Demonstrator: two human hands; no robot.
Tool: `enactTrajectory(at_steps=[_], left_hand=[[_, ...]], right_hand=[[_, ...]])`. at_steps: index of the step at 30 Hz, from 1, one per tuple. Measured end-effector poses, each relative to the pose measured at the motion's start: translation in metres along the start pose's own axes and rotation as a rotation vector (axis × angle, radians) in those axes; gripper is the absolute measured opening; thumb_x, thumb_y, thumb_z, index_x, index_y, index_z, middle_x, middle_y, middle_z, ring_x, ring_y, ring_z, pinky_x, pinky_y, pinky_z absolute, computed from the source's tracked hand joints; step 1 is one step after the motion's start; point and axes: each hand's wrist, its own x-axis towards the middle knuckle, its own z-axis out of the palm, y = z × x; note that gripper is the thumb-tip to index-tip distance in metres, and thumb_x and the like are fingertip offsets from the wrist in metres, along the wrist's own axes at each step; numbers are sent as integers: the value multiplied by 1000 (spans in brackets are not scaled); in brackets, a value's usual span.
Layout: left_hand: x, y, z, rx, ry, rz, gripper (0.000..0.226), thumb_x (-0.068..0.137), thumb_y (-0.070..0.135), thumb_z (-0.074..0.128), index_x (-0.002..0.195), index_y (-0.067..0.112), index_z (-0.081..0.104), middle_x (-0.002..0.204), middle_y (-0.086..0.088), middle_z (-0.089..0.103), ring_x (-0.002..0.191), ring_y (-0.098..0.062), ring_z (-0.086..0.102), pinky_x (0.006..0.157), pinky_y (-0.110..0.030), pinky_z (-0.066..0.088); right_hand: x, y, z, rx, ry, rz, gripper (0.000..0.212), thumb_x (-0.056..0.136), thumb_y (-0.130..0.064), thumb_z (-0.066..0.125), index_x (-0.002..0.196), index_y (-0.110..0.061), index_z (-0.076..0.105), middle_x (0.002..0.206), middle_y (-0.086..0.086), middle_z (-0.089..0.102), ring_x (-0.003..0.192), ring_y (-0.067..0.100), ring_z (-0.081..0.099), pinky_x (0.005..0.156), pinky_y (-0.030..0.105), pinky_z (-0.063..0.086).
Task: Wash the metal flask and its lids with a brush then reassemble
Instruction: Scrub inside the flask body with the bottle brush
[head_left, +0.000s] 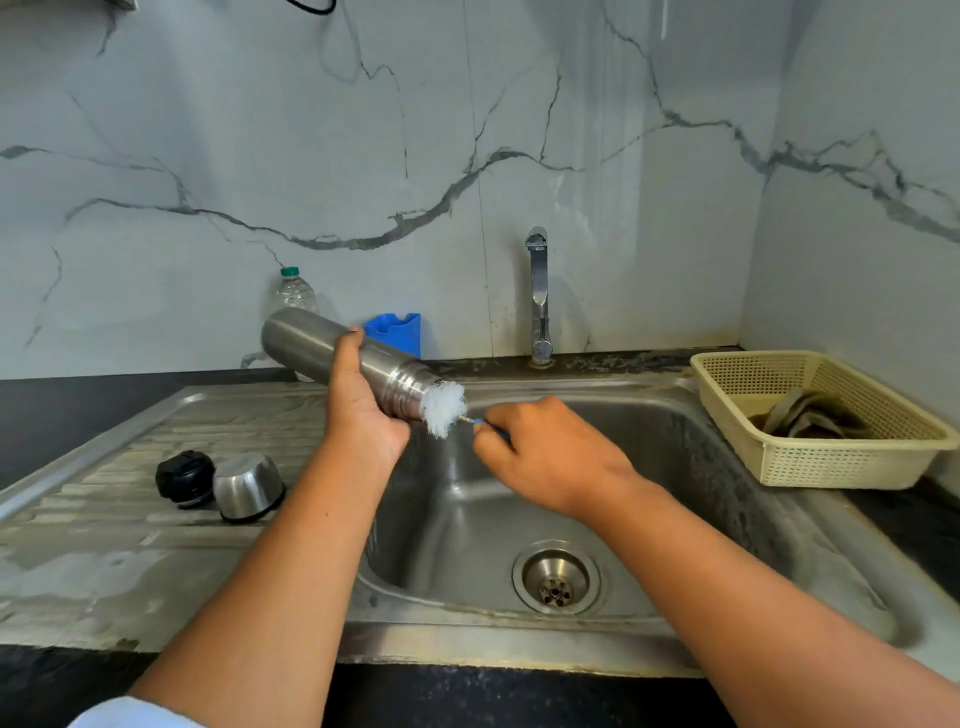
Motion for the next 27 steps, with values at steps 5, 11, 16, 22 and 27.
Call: enactTrajectory(at_steps=[5, 11, 16, 22, 27], left_hand=[[-6, -20, -1, 112, -175, 15, 56, 85, 50, 74, 120, 9, 60, 79, -12, 69, 67, -24, 69, 66, -34, 61], [0, -5, 4, -6, -197, 77, 58, 86, 50, 72, 127, 10, 60, 88, -11, 71, 76, -24, 71, 72, -34, 61], [-5, -27, -3, 105, -188, 94, 63, 86, 52, 72, 131, 10, 58, 89, -13, 69, 76, -26, 70, 68, -35, 60], [-1, -12, -1, 42, -230, 108, 65, 86, 55, 70, 131, 9, 61, 85, -11, 70, 73, -24, 70, 66, -33, 60], [-3, -17, 2, 66, -258, 118, 66, 83, 53, 74, 129, 8, 60, 93, -12, 69, 78, -25, 71, 70, -35, 60]], right_hand=[[4, -13, 12, 199, -10, 70, 38, 99, -31, 45, 62, -19, 45, 65, -1, 55, 61, 19, 49, 52, 31, 34], [-3, -2, -4, 290, -28, 102, 37, 101, -32, 45, 73, -8, 53, 59, -7, 49, 57, 12, 43, 54, 29, 34], [4, -15, 11, 393, -54, 140, 35, 99, -30, 46, 79, -5, 59, 62, -4, 53, 56, 12, 45, 54, 29, 35], [1, -5, 1, 405, -63, 127, 35, 100, -31, 47, 72, -14, 59, 49, -11, 47, 44, 3, 39, 53, 25, 34], [1, -9, 2, 449, -49, 145, 32, 98, -29, 47, 71, -15, 57, 50, -10, 47, 44, 5, 39, 53, 27, 34]])
